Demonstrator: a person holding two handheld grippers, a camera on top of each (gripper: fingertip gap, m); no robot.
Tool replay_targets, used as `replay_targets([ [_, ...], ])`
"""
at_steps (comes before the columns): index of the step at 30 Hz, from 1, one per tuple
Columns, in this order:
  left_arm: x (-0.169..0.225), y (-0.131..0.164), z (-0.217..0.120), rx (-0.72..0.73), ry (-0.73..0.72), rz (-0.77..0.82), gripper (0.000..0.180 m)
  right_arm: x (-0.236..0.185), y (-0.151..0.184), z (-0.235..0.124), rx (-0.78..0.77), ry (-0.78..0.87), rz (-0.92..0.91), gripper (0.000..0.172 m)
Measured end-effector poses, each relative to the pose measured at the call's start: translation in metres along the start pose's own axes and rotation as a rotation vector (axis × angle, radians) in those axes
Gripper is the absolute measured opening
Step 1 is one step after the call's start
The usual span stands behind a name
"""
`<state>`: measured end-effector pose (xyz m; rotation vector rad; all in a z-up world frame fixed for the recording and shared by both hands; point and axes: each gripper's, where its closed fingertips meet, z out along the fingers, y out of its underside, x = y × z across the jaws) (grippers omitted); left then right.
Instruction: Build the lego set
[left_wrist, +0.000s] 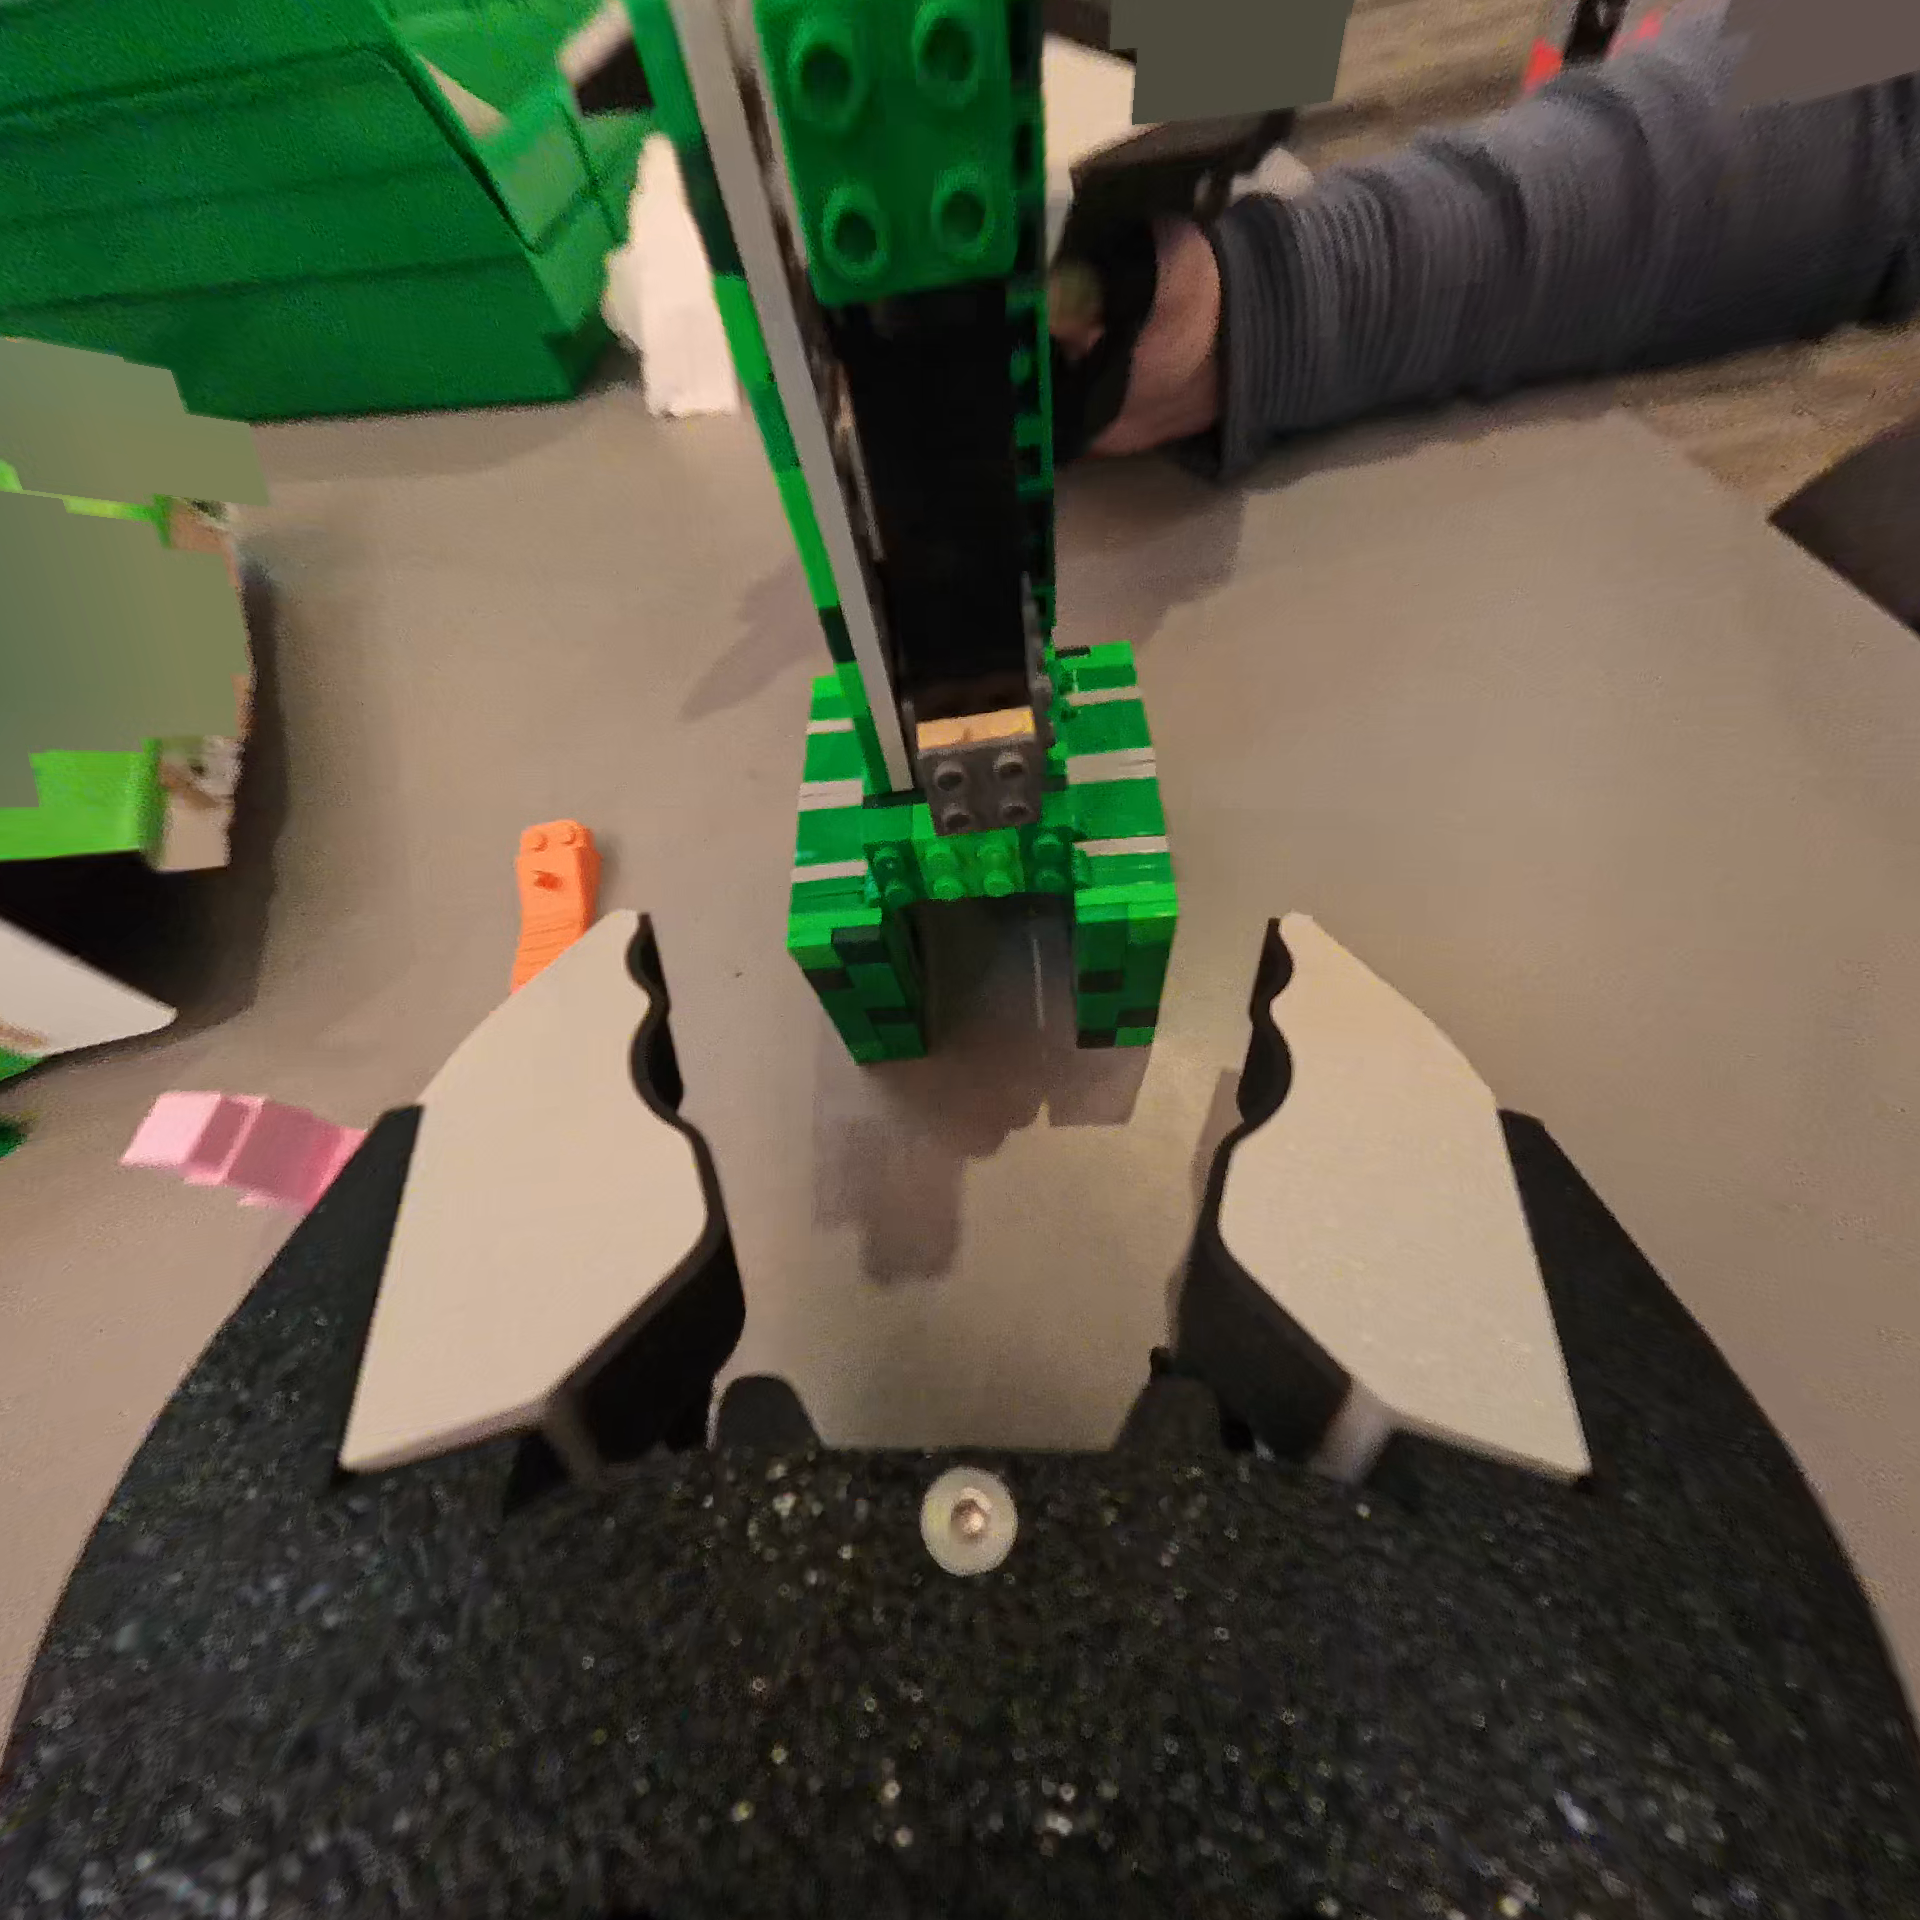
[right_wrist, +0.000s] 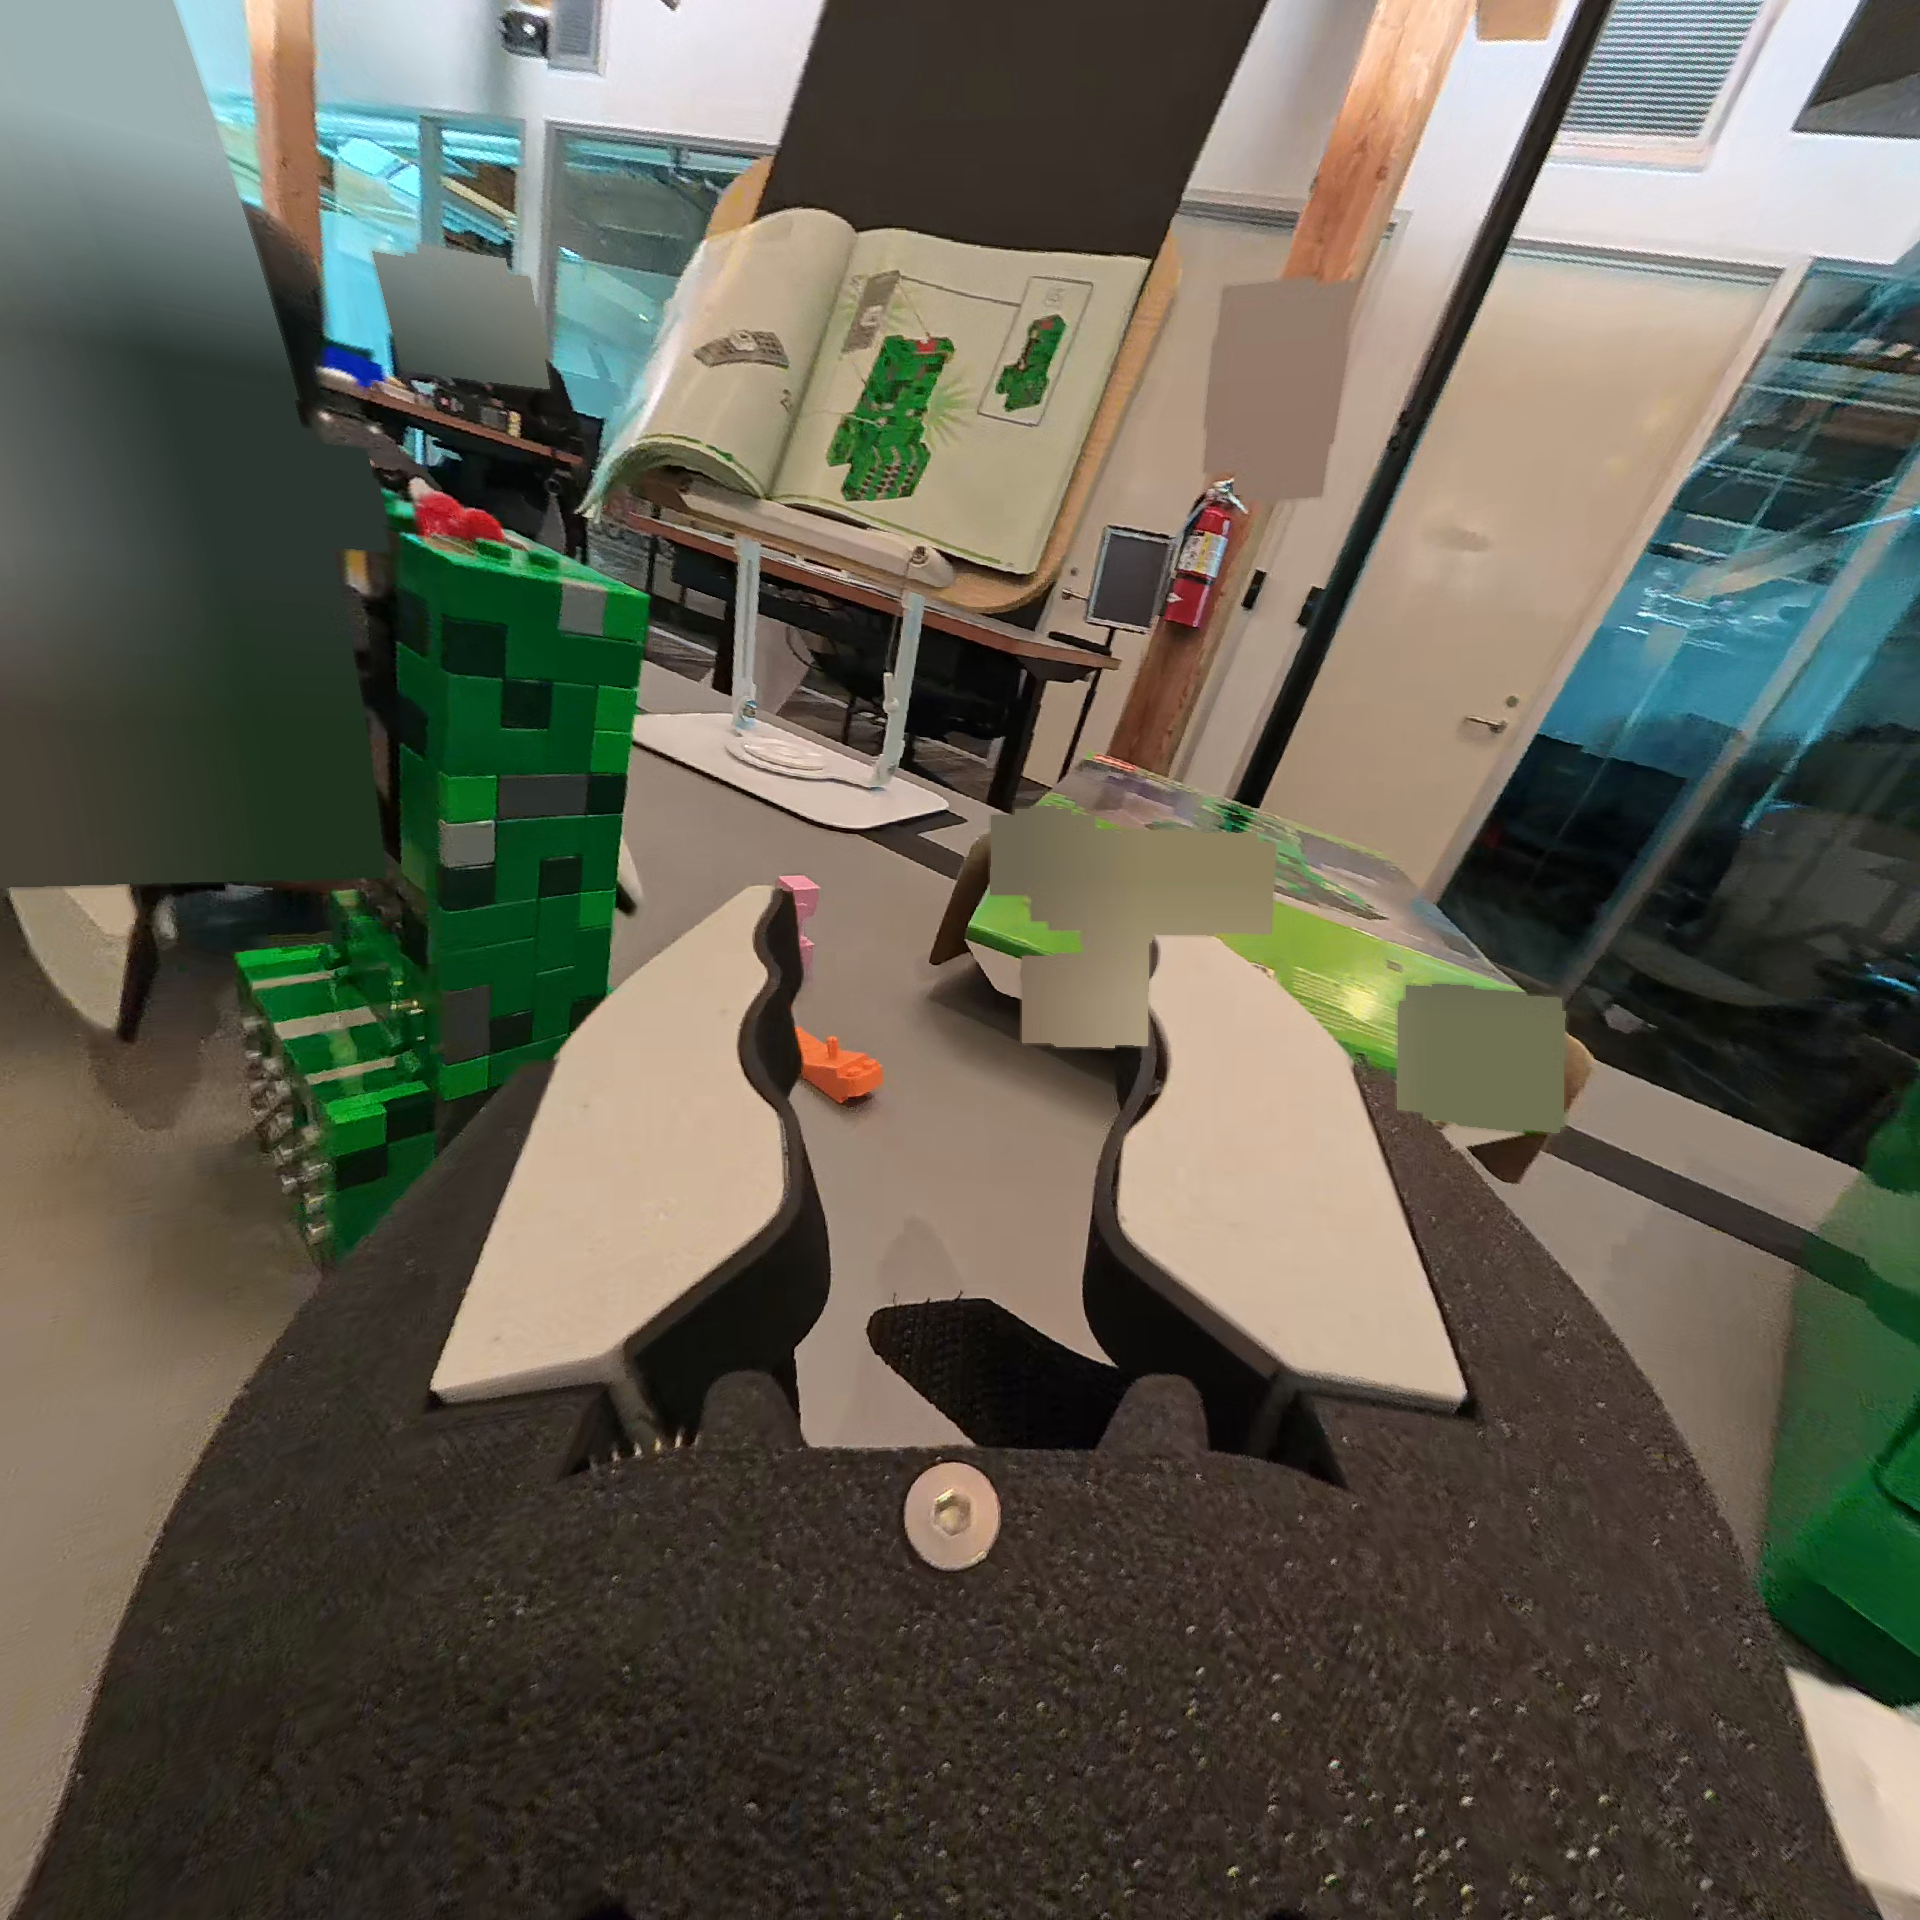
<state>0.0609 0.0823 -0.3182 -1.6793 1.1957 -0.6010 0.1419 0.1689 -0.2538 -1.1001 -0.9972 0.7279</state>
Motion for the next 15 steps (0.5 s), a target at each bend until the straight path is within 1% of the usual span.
replay_targets([
  [3,-0.001,-0.010,-0.018,0.109,-0.116,-0.008,0.104,0.000,-0.004,-0.004,0.013,0.048,0.039,0.058],
  [6,0.000,-0.018,-0.037,0.206,-0.235,-0.022,0.096,-0.006,-0.008,-0.005,0.020,0.076,0.088,0.052],
  [8,0.005,-0.023,-0.045,0.248,-0.303,-0.041,0.095,-0.015,-0.007,-0.006,-0.010,0.088,0.096,0.045],
  [9,0.007,-0.024,-0.048,0.256,-0.330,-0.056,0.090,-0.019,-0.005,-0.007,-0.036,0.102,0.090,0.039],
  [11,0.010,-0.023,-0.051,0.246,-0.380,-0.107,0.079,-0.026,0.001,-0.008,-0.104,0.141,0.066,0.027],
  [12,0.012,-0.022,-0.049,0.229,-0.395,-0.139,0.068,-0.030,0.002,-0.010,-0.129,0.159,0.055,0.021],
  [13,0.014,-0.018,-0.047,0.202,-0.411,-0.182,0.061,-0.035,0.002,-0.011,-0.146,0.172,0.045,0.011],
  [14,0.017,-0.016,-0.042,0.170,-0.414,-0.229,0.059,-0.040,0.002,-0.012,-0.166,0.190,0.030,0.000],
  [15,0.018,-0.010,-0.037,0.119,-0.423,-0.283,0.056,-0.041,0.005,-0.012,-0.204,0.208,0.019,0.000],
])
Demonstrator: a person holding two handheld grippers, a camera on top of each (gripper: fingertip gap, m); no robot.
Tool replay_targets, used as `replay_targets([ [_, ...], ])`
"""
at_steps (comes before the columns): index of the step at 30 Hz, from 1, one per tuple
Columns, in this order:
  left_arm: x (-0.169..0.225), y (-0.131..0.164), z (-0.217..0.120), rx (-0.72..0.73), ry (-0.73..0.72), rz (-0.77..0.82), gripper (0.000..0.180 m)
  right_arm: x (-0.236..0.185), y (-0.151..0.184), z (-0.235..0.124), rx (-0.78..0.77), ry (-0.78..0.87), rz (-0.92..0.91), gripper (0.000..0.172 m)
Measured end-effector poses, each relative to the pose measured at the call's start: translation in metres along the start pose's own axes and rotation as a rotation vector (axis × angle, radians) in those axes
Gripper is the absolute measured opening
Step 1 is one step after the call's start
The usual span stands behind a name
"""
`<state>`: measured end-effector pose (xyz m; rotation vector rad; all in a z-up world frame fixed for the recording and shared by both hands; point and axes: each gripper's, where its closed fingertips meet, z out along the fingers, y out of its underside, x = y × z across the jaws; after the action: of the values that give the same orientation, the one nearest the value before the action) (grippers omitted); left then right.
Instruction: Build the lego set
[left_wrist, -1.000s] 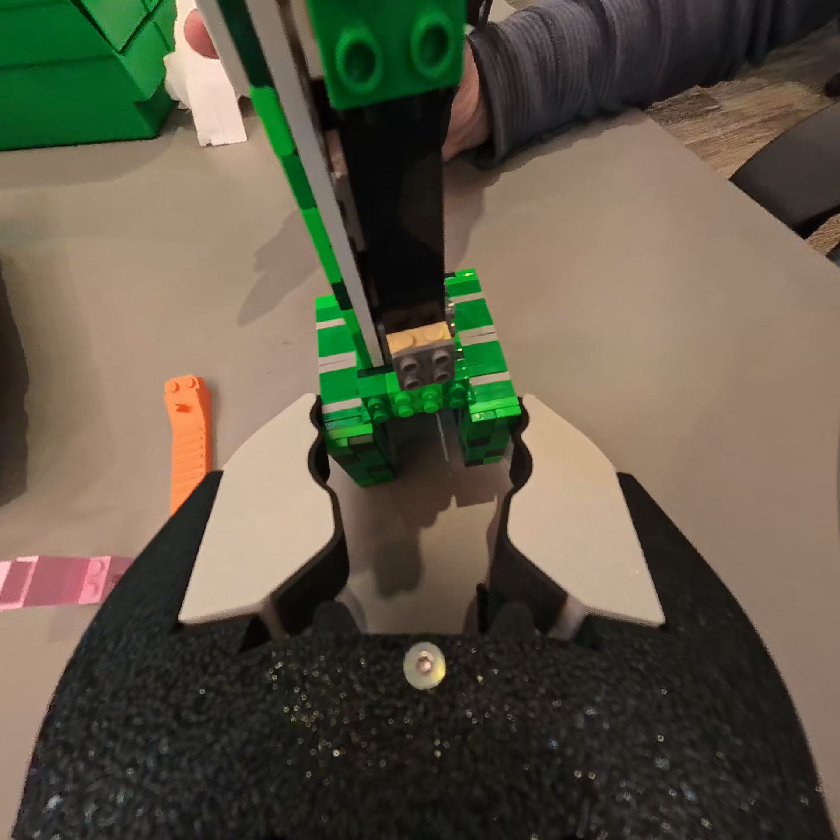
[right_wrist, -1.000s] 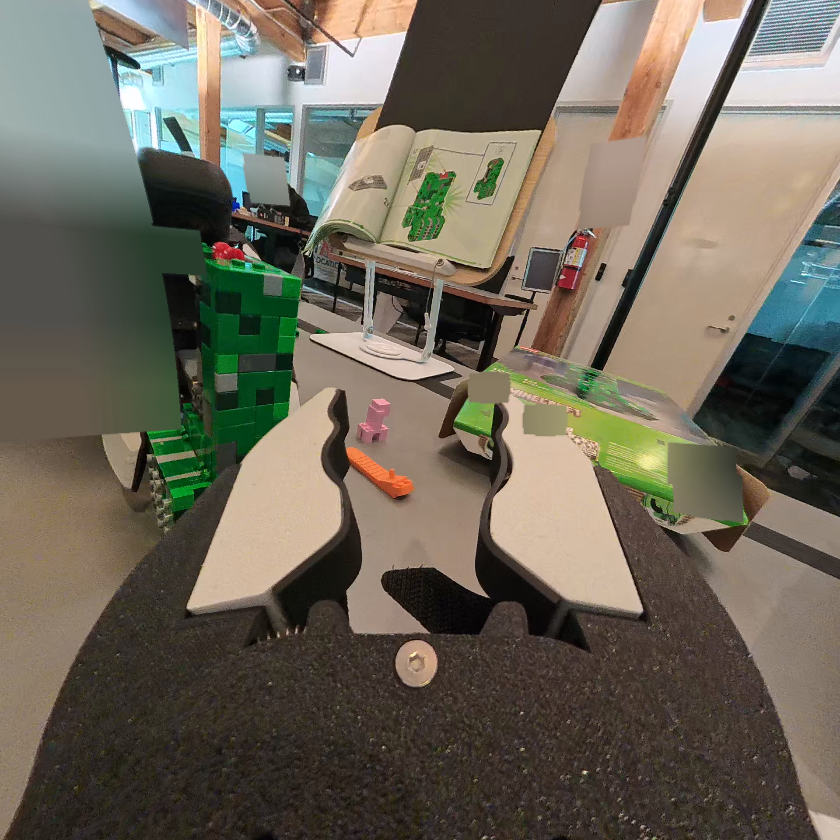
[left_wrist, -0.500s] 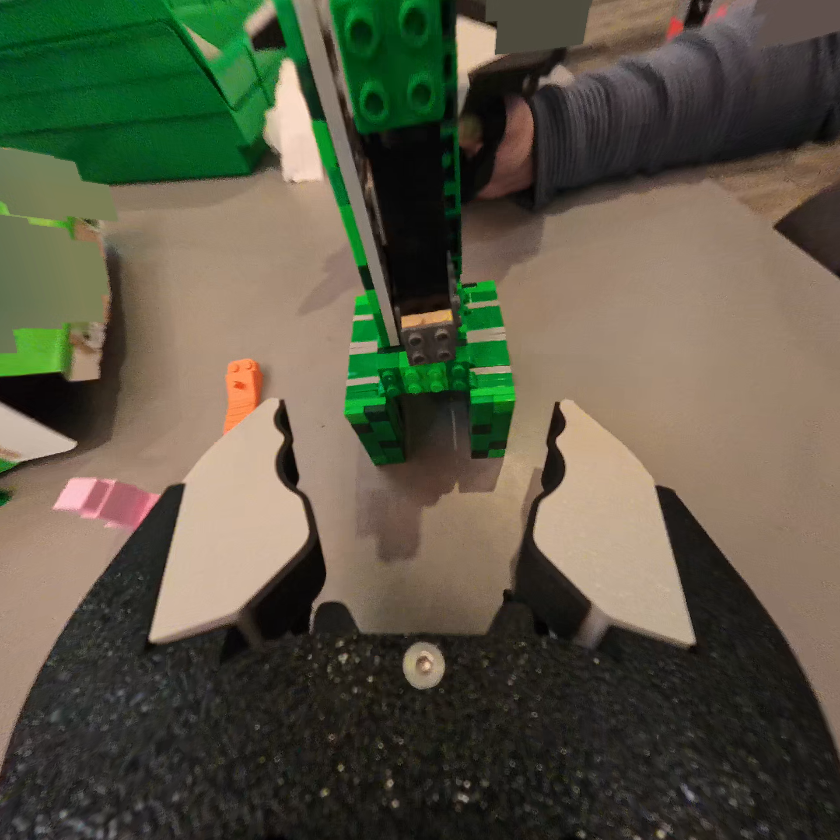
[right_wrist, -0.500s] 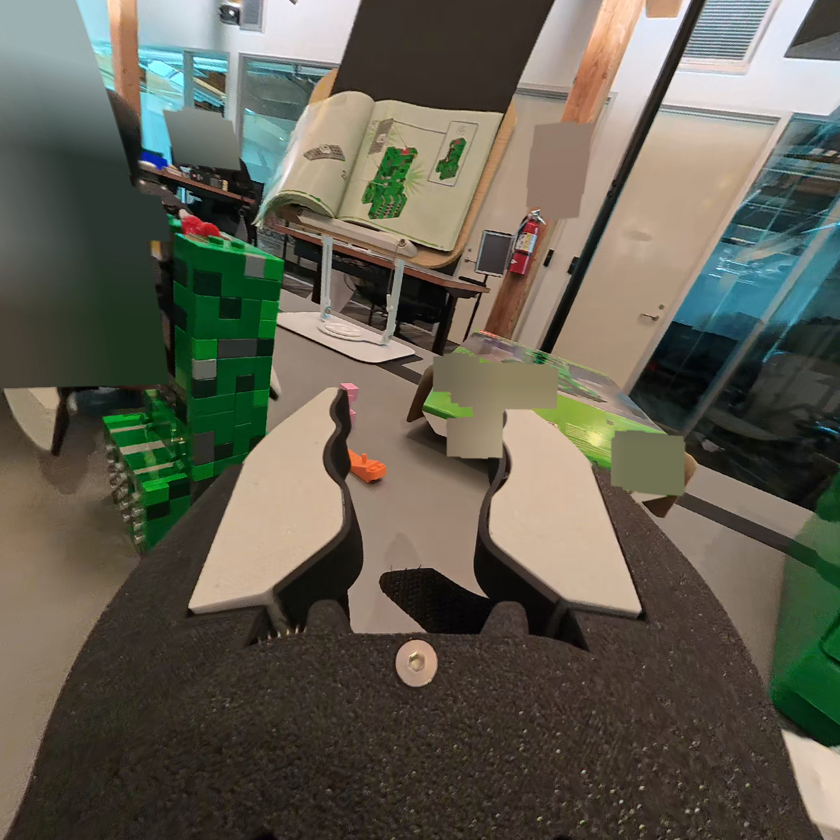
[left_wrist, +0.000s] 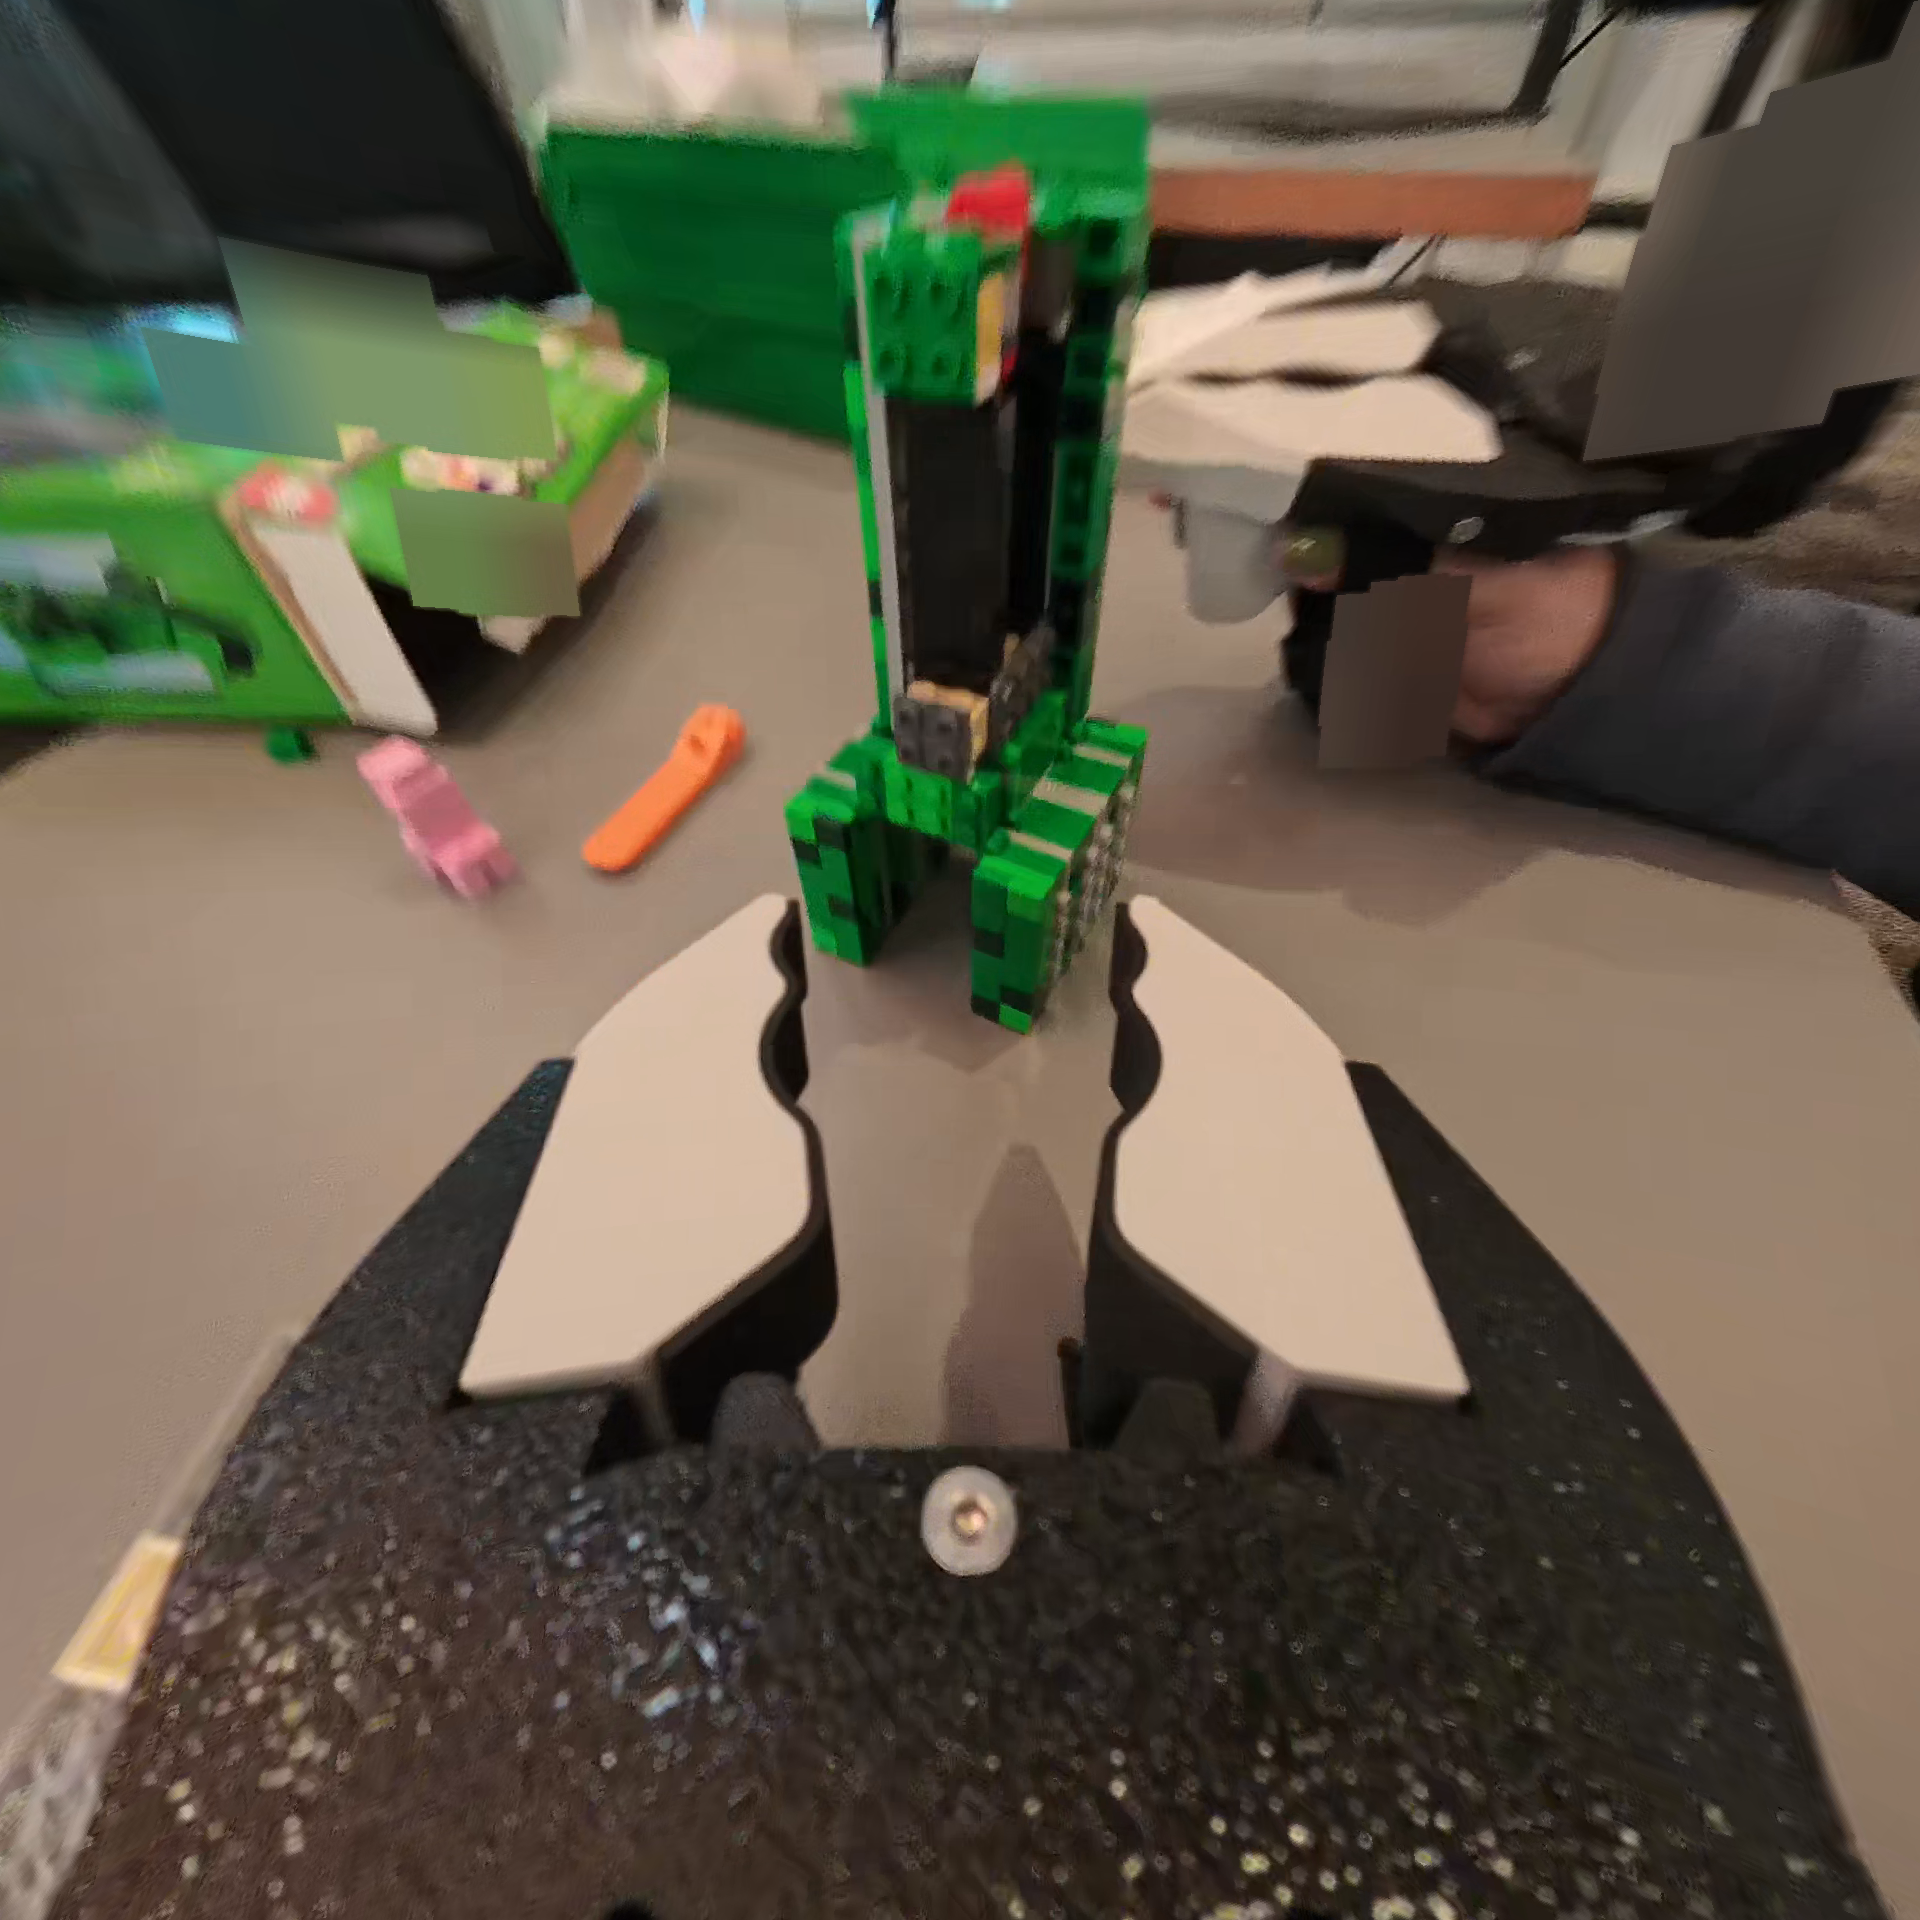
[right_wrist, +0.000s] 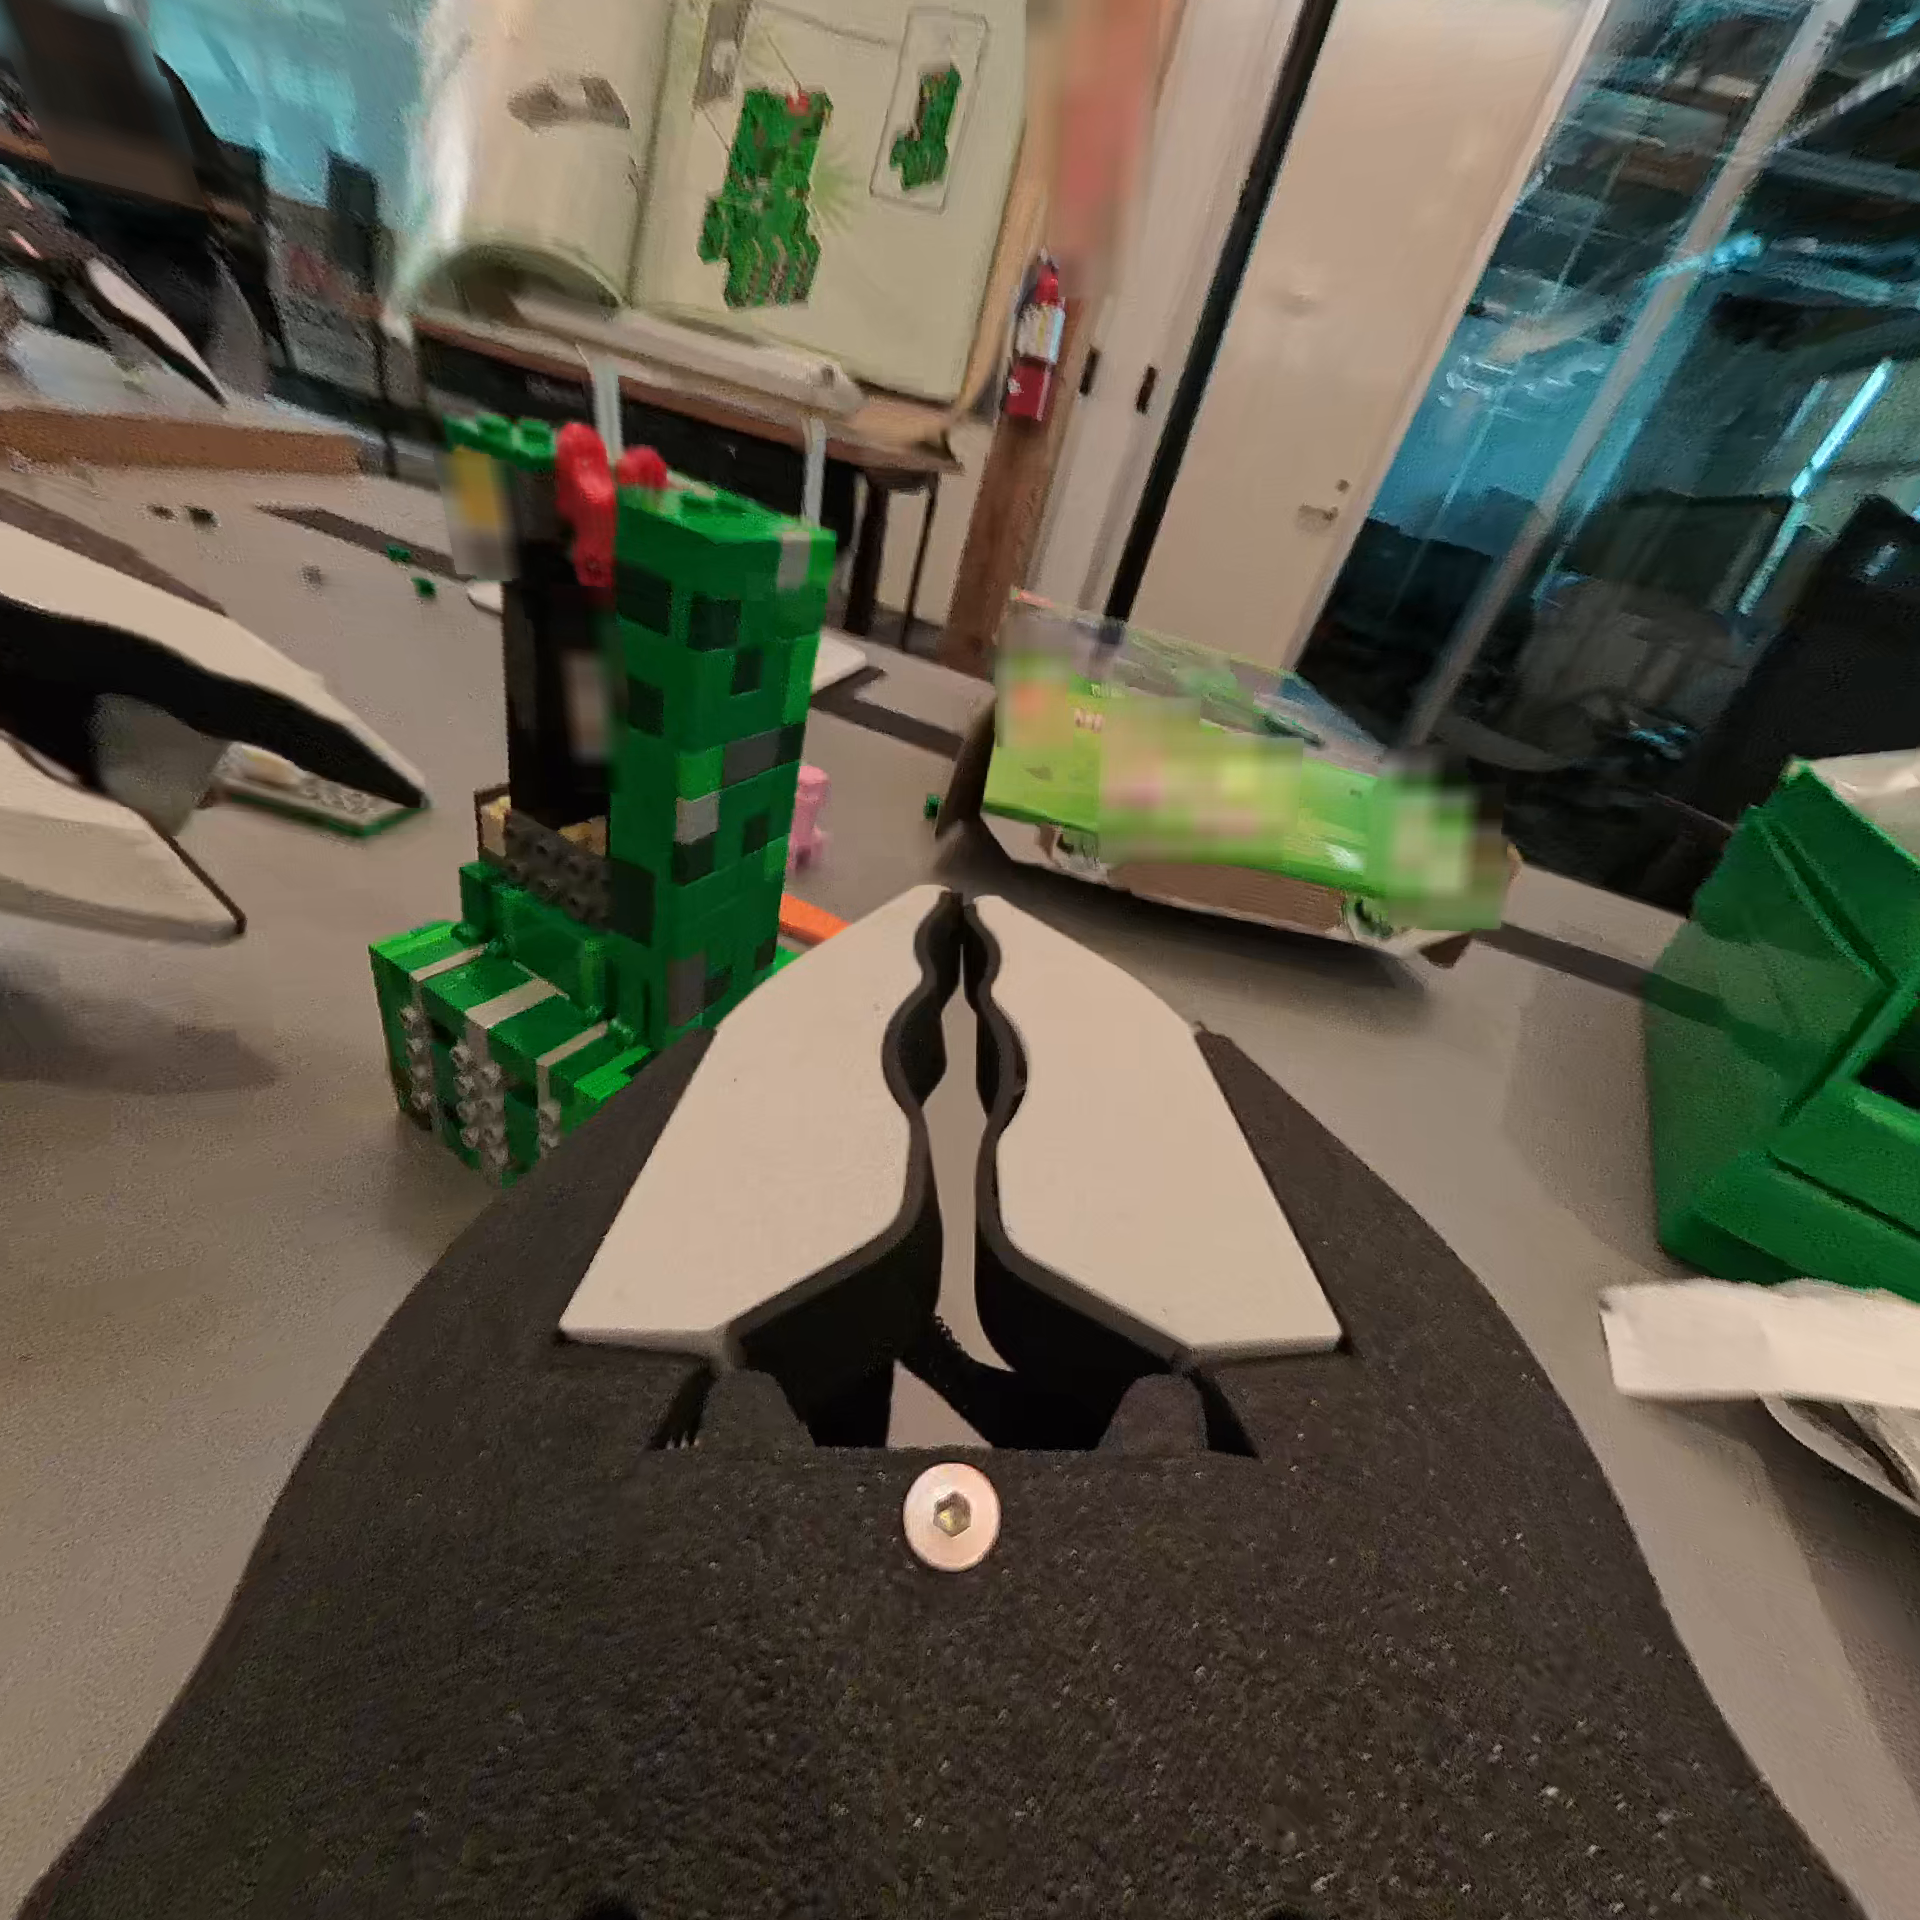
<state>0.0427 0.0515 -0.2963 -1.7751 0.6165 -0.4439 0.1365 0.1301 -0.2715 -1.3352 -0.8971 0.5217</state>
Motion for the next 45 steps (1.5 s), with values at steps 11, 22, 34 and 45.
replay_targets([
  [11,0.018,0.020,0.027,-0.197,-0.063,-0.095,0.050,-0.043,0.029,0.004,-0.307,-0.288,0.141,0.000],
  [22,0.013,0.019,0.031,-0.207,-0.129,-0.089,0.072,-0.074,0.028,-0.002,-0.319,-0.479,0.055,0.000],
  [34,-0.014,0.002,0.033,-0.106,-0.463,-0.170,0.106,-0.035,-0.004,-0.008,-0.047,-0.377,0.290,0.000],
  [45,-0.011,-0.002,0.038,-0.126,-0.537,-0.148,0.085,-0.045,-0.008,-0.005,-0.007,-0.380,0.155,0.000],
])
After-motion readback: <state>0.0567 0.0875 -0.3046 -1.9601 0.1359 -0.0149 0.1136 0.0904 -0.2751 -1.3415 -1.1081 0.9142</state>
